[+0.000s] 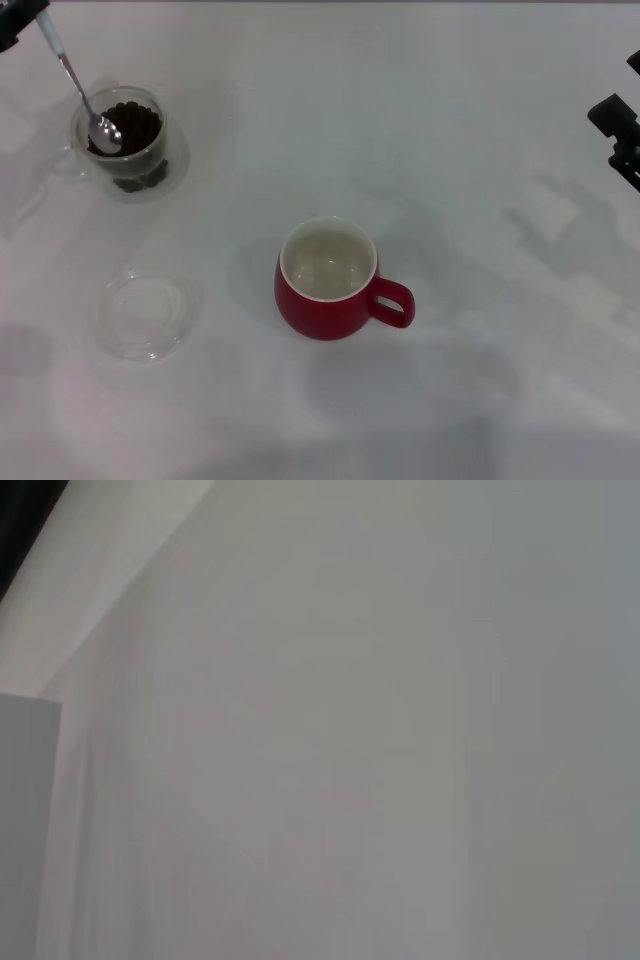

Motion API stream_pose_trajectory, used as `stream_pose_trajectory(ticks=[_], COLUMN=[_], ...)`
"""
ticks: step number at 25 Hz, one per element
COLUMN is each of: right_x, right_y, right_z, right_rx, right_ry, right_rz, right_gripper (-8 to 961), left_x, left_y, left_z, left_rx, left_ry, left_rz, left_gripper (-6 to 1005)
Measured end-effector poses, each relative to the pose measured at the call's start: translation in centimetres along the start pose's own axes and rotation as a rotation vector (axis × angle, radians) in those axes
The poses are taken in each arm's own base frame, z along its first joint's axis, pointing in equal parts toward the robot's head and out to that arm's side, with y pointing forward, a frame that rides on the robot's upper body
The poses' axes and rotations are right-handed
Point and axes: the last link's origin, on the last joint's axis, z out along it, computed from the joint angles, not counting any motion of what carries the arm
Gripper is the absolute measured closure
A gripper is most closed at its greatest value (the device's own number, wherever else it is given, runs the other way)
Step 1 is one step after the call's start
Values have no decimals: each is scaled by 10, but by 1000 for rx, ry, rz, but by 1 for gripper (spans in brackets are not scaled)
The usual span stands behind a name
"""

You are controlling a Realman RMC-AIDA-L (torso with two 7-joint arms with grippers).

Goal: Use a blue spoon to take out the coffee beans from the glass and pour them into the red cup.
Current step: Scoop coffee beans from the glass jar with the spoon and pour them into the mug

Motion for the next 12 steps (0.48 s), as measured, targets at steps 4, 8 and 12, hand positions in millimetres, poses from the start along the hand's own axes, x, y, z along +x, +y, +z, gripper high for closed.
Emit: stream_pose_trajectory(ticks=[4,8,12], right_x=[0,0,0], right_y=[-2,-4,-5], right_z=[0,3,4], right_rx=[1,-3,-5], right_ry=[5,10,9], right_rz=[3,12,16], right_gripper=[258,257,257], left_x=[-8,-12,-19], left_y=[-2,-3,-6], left_z=[-3,-5,-2], left_rx=[18,32,68], left_ry=[-5,-3,-3], left_rz=[-11,-17,-67], left_gripper=[874,874,874])
